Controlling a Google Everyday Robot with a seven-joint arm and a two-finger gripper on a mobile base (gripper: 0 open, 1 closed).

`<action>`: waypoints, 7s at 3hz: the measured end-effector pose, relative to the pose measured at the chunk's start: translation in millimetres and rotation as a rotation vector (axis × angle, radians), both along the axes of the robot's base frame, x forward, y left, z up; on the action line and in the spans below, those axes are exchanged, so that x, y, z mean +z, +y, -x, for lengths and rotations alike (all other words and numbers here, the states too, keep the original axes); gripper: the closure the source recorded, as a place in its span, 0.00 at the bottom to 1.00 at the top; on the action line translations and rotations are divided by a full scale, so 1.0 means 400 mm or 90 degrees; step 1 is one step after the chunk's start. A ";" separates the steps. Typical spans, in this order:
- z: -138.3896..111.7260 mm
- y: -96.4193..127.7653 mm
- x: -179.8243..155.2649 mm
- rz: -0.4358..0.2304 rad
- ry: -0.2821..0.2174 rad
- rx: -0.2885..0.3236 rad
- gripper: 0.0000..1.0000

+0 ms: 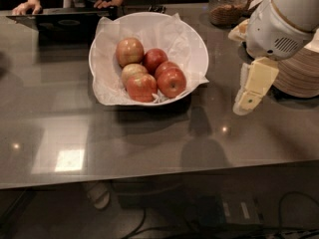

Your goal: Pick apple from white bowl

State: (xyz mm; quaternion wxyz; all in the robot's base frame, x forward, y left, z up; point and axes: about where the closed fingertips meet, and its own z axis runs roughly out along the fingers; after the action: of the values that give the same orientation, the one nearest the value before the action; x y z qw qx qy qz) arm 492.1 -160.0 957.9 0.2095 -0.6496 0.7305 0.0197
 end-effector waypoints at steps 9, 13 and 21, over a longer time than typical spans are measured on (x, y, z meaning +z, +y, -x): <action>-0.153 0.307 -0.075 -0.226 0.032 0.176 0.39; -0.176 0.297 -0.151 -0.224 0.087 0.155 0.40; -0.200 0.335 0.050 -0.306 0.025 0.231 1.00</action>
Offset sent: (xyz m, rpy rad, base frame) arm 0.0303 0.0171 -0.0079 0.1424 -0.0777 0.0163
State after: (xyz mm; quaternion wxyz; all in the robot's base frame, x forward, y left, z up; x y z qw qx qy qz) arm 572.2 -25.9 978.0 0.3364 -0.7008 0.5807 0.2419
